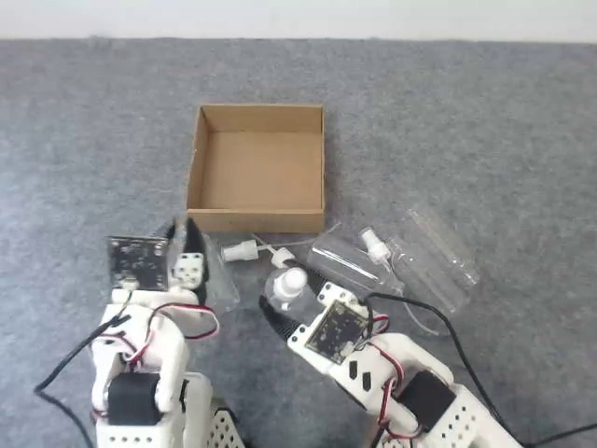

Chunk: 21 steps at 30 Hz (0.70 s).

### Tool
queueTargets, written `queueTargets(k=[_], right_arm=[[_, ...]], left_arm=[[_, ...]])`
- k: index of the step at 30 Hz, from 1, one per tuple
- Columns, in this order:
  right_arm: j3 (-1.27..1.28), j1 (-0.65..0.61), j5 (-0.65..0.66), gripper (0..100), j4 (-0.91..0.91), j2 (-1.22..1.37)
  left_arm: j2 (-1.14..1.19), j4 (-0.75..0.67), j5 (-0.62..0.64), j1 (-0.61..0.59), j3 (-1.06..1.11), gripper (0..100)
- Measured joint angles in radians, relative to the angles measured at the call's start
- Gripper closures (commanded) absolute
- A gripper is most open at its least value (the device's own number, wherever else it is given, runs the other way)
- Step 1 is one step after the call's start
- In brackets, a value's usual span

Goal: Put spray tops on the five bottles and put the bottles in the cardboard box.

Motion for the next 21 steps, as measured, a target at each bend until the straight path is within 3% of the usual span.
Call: queueTargets(k=[10,21], right_arm=[[0.0,0.08,0.0,99.1,0.0,0.0],[0.0,0.087,0.0,99.1,0.0,0.0]], left_arm=[[0.038,-0.014,0.0,-0.041,-0.068,94],[0.594,-0.068,0.0,-0.041,-0.285,91]])
